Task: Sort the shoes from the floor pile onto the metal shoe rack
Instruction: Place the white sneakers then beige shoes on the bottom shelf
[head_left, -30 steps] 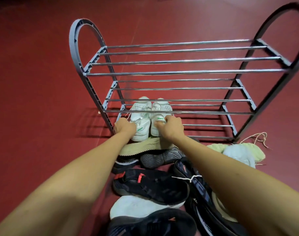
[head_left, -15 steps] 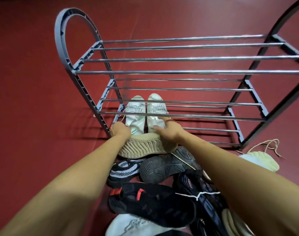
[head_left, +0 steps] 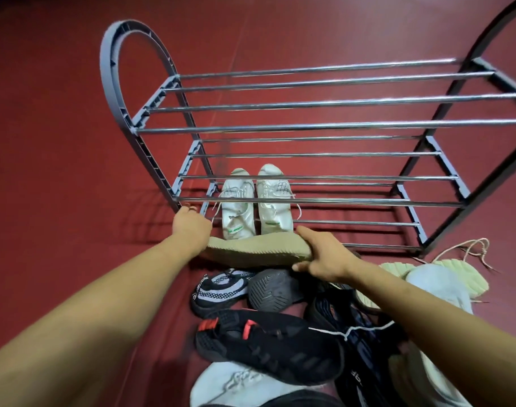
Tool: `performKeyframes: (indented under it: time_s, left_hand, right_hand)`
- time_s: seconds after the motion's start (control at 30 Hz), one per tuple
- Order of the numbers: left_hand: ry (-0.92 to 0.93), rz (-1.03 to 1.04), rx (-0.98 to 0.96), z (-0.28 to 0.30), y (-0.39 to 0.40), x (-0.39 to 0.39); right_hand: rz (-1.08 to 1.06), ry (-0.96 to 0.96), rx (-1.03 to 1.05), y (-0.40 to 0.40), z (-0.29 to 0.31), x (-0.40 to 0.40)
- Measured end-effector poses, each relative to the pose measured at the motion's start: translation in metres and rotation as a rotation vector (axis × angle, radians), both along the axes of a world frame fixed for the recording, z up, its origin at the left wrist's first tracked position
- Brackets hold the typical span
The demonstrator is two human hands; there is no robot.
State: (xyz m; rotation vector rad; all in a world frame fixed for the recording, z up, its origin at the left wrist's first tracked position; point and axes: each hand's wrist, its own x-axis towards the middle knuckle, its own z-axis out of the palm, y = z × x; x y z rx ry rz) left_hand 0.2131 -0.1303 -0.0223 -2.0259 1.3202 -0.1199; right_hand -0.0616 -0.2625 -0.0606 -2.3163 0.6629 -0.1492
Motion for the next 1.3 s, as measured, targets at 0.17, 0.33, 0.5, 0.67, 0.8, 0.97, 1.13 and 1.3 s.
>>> performKeyframes:
  time_s: [0.17,0.33,0.5,0.67,0.8,0.97,1.13,1.3]
  left_hand:
    - [0.056,-0.004,0.019,0.012,0.01,-0.003]
    - [0.088,0.038,0.014,0.007,0.02,-0.028]
    - [0.459,0.18,-0.212,0.004,0.012,-0.043]
    - [0.717,0.201,-0.408,-0.01,0.011,-0.052]
    - [0.93,0.271,-0.373,-0.013,0.013,-0.052]
    - [0.835,0.197,-0.414,-0.017,0.009,-0.052]
    - [0.796,0.216,-0.532,-0.021,0.009,-0.057]
    - [0.697,0.264,-0.62,-0.013,0.023,-0.054]
  right_hand:
    - [0.225,-0.218,-0.109,0.024,0.017,-0.029]
    - [0.414,-0.165,-0.269,0.059,0.027,-0.056]
    - [0.45,-0.091,0.016,0.055,0.037,-0.055]
    - [-0.103,-0.309,0.844,0.017,0.035,-0.014]
    - [-0.088,-0.067,1.027,0.003,0.044,0.003]
    - [-0.037,0.126,0.865,0.001,0.062,0.002]
    - [-0.312,0.137,-0.124,-0.002,0.023,0.011]
    - [-0.192,0.464,0.051,0.019,0.008,0.057]
